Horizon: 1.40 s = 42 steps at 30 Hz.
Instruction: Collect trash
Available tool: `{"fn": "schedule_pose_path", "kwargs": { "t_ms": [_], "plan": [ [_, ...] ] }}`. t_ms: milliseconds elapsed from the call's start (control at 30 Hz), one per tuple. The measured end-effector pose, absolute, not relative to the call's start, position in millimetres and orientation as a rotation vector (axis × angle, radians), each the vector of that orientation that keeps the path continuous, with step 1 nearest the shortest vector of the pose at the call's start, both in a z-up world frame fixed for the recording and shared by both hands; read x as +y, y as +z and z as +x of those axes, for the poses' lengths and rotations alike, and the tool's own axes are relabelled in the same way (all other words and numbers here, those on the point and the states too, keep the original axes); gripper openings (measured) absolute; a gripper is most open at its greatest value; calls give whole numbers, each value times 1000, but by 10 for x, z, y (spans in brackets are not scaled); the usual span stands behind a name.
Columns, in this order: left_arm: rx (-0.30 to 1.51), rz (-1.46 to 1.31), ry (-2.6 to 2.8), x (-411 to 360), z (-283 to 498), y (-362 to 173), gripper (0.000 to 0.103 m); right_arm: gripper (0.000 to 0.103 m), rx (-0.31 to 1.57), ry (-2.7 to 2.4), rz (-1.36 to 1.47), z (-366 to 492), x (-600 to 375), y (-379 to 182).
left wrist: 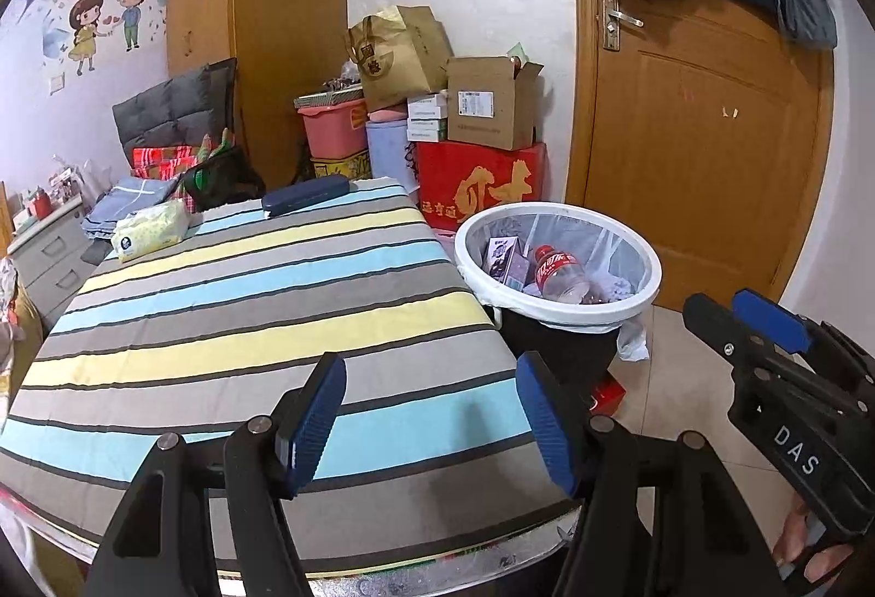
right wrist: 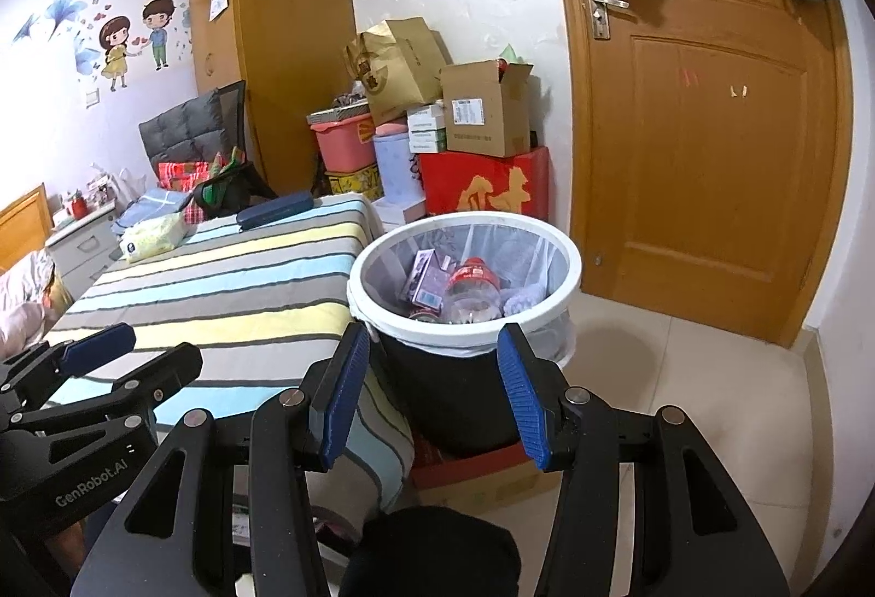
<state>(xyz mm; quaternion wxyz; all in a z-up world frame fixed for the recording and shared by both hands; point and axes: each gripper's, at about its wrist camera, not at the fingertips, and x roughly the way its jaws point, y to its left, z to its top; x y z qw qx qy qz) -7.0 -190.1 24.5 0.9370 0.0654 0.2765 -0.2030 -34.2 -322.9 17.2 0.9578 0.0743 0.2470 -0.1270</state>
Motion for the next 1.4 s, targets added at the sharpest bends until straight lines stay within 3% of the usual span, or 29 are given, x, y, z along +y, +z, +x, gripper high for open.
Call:
{"fn": "schedule_pose_path", "kwargs": {
  "t_ms": [1400],
  "plan": [
    [548, 130, -411, -1883, -180, 317, 64, 51, 492, -268, 136, -380, -3180, 259]
  ]
}}
